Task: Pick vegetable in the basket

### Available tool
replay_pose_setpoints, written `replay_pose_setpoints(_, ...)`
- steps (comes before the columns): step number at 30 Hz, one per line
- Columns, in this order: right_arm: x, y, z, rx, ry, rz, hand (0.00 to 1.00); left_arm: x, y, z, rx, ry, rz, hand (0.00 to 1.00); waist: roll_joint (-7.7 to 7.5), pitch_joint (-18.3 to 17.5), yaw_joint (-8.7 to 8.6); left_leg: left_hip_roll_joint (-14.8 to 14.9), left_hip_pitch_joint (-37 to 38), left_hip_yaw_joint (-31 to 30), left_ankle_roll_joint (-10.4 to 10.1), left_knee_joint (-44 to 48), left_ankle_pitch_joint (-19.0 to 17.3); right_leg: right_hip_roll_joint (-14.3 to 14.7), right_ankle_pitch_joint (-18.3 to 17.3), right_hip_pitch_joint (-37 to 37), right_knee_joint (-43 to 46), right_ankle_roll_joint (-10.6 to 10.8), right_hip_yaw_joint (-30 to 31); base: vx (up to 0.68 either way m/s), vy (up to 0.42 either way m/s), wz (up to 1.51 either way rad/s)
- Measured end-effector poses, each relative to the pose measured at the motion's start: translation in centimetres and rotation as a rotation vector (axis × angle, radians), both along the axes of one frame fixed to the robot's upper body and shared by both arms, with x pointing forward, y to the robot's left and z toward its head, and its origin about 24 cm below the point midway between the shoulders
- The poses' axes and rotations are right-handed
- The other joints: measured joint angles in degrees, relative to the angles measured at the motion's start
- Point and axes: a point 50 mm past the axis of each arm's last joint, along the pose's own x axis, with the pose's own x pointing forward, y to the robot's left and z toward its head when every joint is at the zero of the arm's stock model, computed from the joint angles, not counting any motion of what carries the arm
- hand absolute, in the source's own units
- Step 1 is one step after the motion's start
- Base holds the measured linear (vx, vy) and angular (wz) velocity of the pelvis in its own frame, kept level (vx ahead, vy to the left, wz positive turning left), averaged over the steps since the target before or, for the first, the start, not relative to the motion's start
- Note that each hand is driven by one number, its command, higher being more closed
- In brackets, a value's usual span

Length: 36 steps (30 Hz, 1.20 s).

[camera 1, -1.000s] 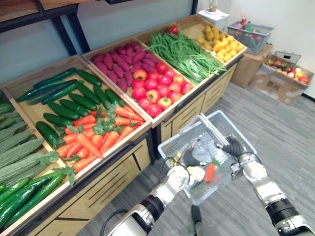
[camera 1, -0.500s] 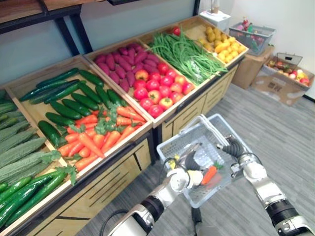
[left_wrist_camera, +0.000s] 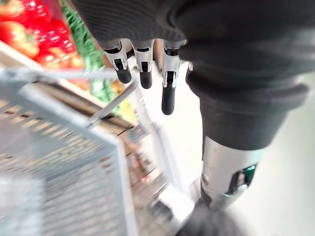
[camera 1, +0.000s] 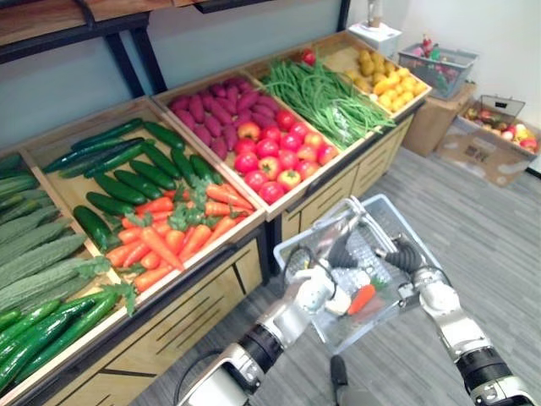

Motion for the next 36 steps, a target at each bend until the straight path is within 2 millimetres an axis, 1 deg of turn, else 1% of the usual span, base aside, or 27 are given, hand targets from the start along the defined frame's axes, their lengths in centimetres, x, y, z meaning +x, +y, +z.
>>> replay_pose_setpoints(1,-0.2,-0.3,-0.2,-0.005,0.007,-0.010,1.00,-0.3,0.1,1.9,-0.100,-0.042,-0.024,0.00,0.14,-0.1,0.10,0.0,0.0,-0.2,0.0,0.0,0.0,0.0,0.0,0.1,0.2,0.0,-0.1,0.00,0.000,0.07)
replay_pose_setpoints(2,-0.4,-0.4,-0.4,-0.009,0.012,-0.014,1.00,-0.6,0.2,2.8,-0.144,-0.061,-0.040,0.00,0.23,-0.1,0.14,0.0,0.0,-0.4,0.0,0.1,0.0,0.0,-0.1,0.2,0.2,0.0,-0.3,0.01,0.000,0.14)
replay_pose_setpoints(3,-0.8,-0.8,-0.8,-0.025,0.027,-0.028,1.00,-1.3,0.5,4.6,-0.256,-0.097,-0.083,0.00,0.49,-0.3,0.23,0.1,0.0,-0.9,0.0,0.1,0.0,-0.1,-0.2,0.6,0.2,0.0,-0.8,0.01,0.000,0.15)
replay_pose_setpoints(4,-1.0,-1.0,-1.1,-0.032,0.037,-0.034,1.00,-1.5,0.7,5.1,-0.309,-0.097,-0.098,0.00,0.64,-0.4,0.32,0.1,0.1,-1.1,0.0,0.1,0.0,-0.2,-0.2,0.9,0.2,0.1,-1.0,0.01,0.000,0.18)
replay_pose_setpoints(5,-1.5,-1.4,-1.6,-0.040,0.058,-0.046,1.00,-1.9,1.3,5.8,-0.407,-0.092,-0.111,0.00,1.05,-0.8,0.67,0.1,0.1,-1.4,0.0,0.2,0.0,-0.3,-0.3,1.1,0.2,0.1,-1.3,0.00,0.000,0.10)
replay_pose_setpoints(6,-1.9,-1.6,-2.0,-0.057,0.075,-0.051,1.00,-2.3,2.3,6.3,-0.496,-0.087,-0.107,0.00,1.43,-1.1,1.02,0.1,0.1,-1.5,0.0,0.2,0.0,-0.3,-0.4,1.1,0.2,0.1,-1.4,0.00,-0.001,0.09)
replay_pose_setpoints(7,-2.0,-1.6,-2.3,-0.064,0.085,-0.053,1.00,-2.4,3.0,6.5,-0.527,-0.090,-0.097,0.00,1.63,-1.3,1.03,0.0,0.1,-1.7,0.1,0.2,0.0,-0.4,-0.5,1.2,0.2,0.1,-1.6,0.00,-0.003,0.11)
replay_pose_setpoints(9,-2.6,-2.3,-3.3,-0.077,0.131,-0.074,1.00,-2.6,5.1,6.7,-0.589,-0.097,-0.062,0.00,2.14,-1.6,1.08,0.0,0.1,-2.6,0.2,0.1,0.1,-0.6,-0.8,1.9,0.2,0.1,-2.5,-0.01,-0.006,0.22)
replay_pose_setpoints(11,-3.7,-3.1,-4.6,-0.103,0.189,-0.101,1.00,-3.4,8.1,6.8,-0.711,-0.092,-0.012,0.00,2.63,-2.0,1.66,0.0,0.1,-3.7,0.3,0.0,0.3,-0.7,-1.1,2.5,0.3,-0.1,-3.6,-0.02,-0.009,0.25)
replay_pose_setpoints(12,-4.0,-3.4,-4.9,-0.106,0.204,-0.110,1.00,-3.6,8.9,6.9,-0.738,-0.100,0.005,0.00,2.66,-2.0,1.86,0.0,0.1,-4.0,0.3,-0.1,0.4,-0.8,-1.2,2.8,0.3,0.0,-3.9,-0.02,-0.013,0.22)
replay_pose_setpoints(13,-4.7,-3.8,-5.7,-0.103,0.239,-0.132,1.00,-4.0,10.3,6.8,-0.800,-0.107,0.037,0.00,2.62,-2.1,2.44,0.0,0.2,-4.6,0.3,-0.2,0.6,-0.8,-1.5,3.1,0.3,0.1,-4.6,-0.01,-0.013,0.21)
replay_pose_setpoints(14,-5.2,-4.1,-6.3,-0.103,0.265,-0.151,1.00,-4.3,11.4,6.8,-0.855,-0.106,0.060,0.00,2.55,-2.3,2.65,0.1,0.1,-5.1,0.3,-0.2,0.7,-0.8,-1.6,3.3,0.3,0.1,-4.9,-0.01,-0.014,0.25)
replay_pose_setpoints(15,-5.7,-4.4,-6.9,-0.103,0.288,-0.171,1.00,-4.7,12.5,6.5,-0.900,-0.104,0.091,0.00,2.52,-2.4,2.66,0.1,0.0,-5.6,0.3,-0.3,0.8,-0.9,-1.7,3.7,0.3,0.0,-5.5,-0.01,-0.013,0.26)
replay_pose_setpoints(17,-6.9,-4.9,-8.1,-0.093,0.339,-0.225,1.00,-5.8,15.0,5.2,-0.985,-0.076,0.172,0.00,2.52,-2.4,2.99,0.1,-0.1,-6.8,0.4,-0.3,0.9,-1.1,-1.8,4.4,0.3,-0.2,-6.7,0.00,-0.010,0.28)
replay_pose_setpoints(18,-7.3,-5.1,-8.4,-0.093,0.350,-0.240,1.00,-6.1,15.4,4.8,-0.998,-0.065,0.190,0.00,2.50,-2.4,3.04,0.1,-0.3,-7.2,0.4,-0.3,1.0,-1.2,-1.8,4.5,0.3,-0.2,-7.0,0.00,-0.005,0.28)
replay_pose_setpoints(19,-7.8,-5.5,-8.8,-0.090,0.366,-0.274,1.00,-6.6,16.1,4.0,-1.018,-0.039,0.222,0.00,2.46,-2.5,3.33,0.0,-0.8,-7.8,0.5,-0.2,1.1,-1.4,-1.9,4.5,0.2,-0.2,-7.8,0.00,-0.004,0.31)
replay_pose_setpoints(21,-9.0,-6.4,-9.9,-0.072,0.415,-0.343,1.00,-7.5,17.2,2.6,-1.032,0.002,0.273,0.00,2.39,-2.5,4.19,-0.1,-1.2,-8.9,0.5,-0.3,1.4,-1.6,-1.9,4.9,0.1,-0.2,-8.9,0.00,-0.003,0.29)
replay_pose_setpoints(23,-9.6,-6.7,-10.4,-0.067,0.439,-0.371,1.00,-8.2,17.9,1.8,-1.030,0.019,0.320,0.00,2.44,-2.6,4.26,0.0,-1.4,-9.7,0.6,-0.2,1.5,-1.6,-2.0,5.3,0.0,-0.2,-9.6,-0.01,-0.005,0.20)
replay_pose_setpoints(26,-10.4,-6.9,-11.2,-0.047,0.463,-0.429,1.00,-9.0,19.7,-0.4,-1.032,0.068,0.440,0.00,2.43,-2.7,4.57,0.0,-2.1,-10.8,0.6,-0.4,1.9,-1.8,-2.2,5.3,0.1,-0.3,-10.8,-0.02,-0.006,0.19)
replay_pose_setpoints(27,-10.7,-6.9,-11.5,-0.038,0.472,-0.451,1.00,-9.3,20.1,-1.2,-1.039,0.091,0.481,0.00,2.42,-2.7,4.99,0.1,-2.1,-11.0,0.6,-0.4,2.0,-1.7,-2.2,5.4,0.2,-0.3,-11.0,0.00,-0.009,0.09)
replay_pose_setpoints(29,-11.3,-6.9,-11.8,-0.024,0.481,-0.475,1.00,-9.7,20.3,-1.9,-1.035,0.115,0.510,0.00,2.40,-2.7,5.58,0.2,-2.6,-11.4,0.6,-0.4,2.1,-1.6,-2.5,5.7,0.2,-0.2,-11.4,-0.04,-0.013,0.13)
replay_pose_setpoints(32,-11.5,-6.5,-12.1,-0.020,0.481,-0.492,1.00,-10.4,20.5,-2.8,-1.007,0.144,0.544,0.00,2.27,-2.7,5.80,0.4,-2.1,-12.0,0.5,-1.4,2.3,-1.6,-3.5,5.9,1.0,-0.2,-12.1,-0.02,-0.010,0.11)
replay_pose_setpoints(34,-11.5,-6.0,-12.3,-0.009,0.484,-0.498,1.00,-10.8,20.6,-3.2,-0.979,0.157,0.571,0.00,2.03,-2.7,6.00,0.6,-1.9,-11.8,0.3,-1.1,2.4,-1.3,-3.6,5.9,1.3,-0.3,-11.9,-0.01,-0.015,-0.06)
replay_pose_setpoints(36,-11.7,-5.7,-12.6,0.000,0.496,-0.501,1.00,-11.0,20.7,-3.5,-0.933,0.162,0.587,0.00,1.58,-2.4,6.62,0.9,-2.4,-11.6,-0.1,0.7,1.8,-1.2,-3.6,5.6,1.8,-0.4,-11.5,-0.02,-0.010,-0.10)
